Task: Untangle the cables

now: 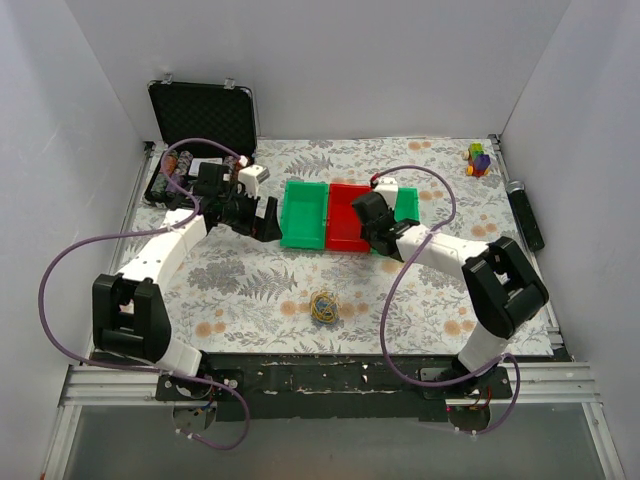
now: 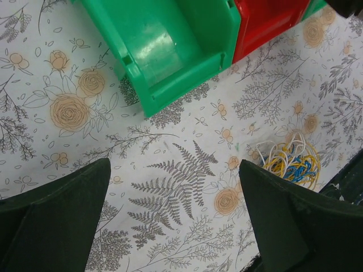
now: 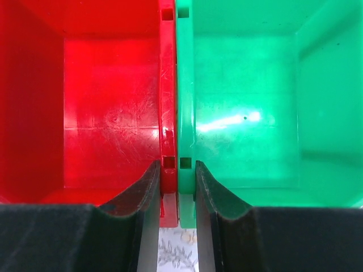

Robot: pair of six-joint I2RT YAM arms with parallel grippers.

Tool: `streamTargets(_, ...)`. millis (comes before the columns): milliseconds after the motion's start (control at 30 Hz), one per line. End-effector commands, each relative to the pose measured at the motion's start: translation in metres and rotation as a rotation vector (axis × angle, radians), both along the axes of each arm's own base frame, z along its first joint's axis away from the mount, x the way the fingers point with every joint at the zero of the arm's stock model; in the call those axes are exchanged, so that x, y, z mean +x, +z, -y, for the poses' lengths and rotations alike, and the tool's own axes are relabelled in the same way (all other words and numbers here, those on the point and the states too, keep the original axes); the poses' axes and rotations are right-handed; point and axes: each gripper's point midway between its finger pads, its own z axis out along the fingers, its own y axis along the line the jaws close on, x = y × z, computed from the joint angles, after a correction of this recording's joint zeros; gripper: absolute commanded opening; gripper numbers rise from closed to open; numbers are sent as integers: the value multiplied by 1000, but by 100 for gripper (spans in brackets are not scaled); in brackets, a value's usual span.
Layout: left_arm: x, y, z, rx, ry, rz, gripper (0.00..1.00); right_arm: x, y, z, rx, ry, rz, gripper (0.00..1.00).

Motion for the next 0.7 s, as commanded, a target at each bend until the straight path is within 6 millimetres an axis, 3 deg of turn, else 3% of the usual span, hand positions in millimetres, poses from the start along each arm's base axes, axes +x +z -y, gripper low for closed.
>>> streamTargets(0, -17, 32, 7, -19, -76, 79, 98, -44, -21, 6, -2, -88, -90, 1)
streamTargets(200, -62, 35, 23, -34, -213, 94, 98, -64, -14, 3, -1, -100, -89, 1)
streamTargets(333, -98, 24, 39, -37, -321, 90, 98, -64, -6, 0, 23, -85, -70, 3)
streamTargets(500, -127, -3, 62, -3, -435, 69, 98, -57, 26, -14, 72, -12, -16, 48)
streamTargets(667, -132, -34, 81, 31, -495, 0, 97, -78, 52, -21, 190, 121, 42, 59)
